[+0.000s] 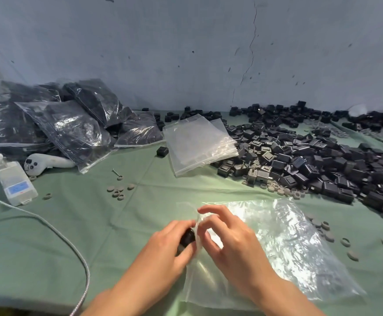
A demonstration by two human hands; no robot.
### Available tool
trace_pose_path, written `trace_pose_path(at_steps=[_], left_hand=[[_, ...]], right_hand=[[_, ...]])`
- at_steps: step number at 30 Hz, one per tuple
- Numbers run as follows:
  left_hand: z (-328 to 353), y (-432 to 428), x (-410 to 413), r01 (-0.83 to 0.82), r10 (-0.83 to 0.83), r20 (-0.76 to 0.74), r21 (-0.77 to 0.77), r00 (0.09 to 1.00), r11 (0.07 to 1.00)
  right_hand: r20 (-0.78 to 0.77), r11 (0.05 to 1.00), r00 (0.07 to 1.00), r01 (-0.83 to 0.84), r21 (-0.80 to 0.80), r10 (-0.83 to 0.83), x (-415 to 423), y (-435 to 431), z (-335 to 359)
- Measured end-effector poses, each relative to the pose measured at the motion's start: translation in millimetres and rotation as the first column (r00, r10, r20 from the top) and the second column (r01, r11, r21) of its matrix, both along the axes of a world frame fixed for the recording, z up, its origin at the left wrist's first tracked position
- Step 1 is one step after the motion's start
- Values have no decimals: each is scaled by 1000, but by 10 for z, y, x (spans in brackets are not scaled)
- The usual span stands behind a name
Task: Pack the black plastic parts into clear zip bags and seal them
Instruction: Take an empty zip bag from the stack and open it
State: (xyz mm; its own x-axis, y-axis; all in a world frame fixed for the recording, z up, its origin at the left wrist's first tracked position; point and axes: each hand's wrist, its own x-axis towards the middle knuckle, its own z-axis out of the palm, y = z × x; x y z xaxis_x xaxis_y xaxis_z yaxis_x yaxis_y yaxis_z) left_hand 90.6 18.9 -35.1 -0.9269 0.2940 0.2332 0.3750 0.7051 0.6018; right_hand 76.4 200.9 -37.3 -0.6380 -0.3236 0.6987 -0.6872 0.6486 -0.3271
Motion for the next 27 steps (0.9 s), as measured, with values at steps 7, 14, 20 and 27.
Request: trace_pose_path(at_steps=[7,14,20,27], left_hand=[[196,-13,-60,164,-184,-60,-242,981,956],[276,-50,-150,223,-247,-14,-389,969,894],[246,95,-234,146,-212,-62,-537,975,831],[347,-37,-202,224,-215,63,-266,975,938]], right_hand=[[-3,999,999,-48,-1,48,8,13,15],[14,996,996,-87,-18,87,-6,4,29],[78,994,992,-100,-33,102,-18,80,21],[416,981,908,-41,188,-42,-112,357,12]])
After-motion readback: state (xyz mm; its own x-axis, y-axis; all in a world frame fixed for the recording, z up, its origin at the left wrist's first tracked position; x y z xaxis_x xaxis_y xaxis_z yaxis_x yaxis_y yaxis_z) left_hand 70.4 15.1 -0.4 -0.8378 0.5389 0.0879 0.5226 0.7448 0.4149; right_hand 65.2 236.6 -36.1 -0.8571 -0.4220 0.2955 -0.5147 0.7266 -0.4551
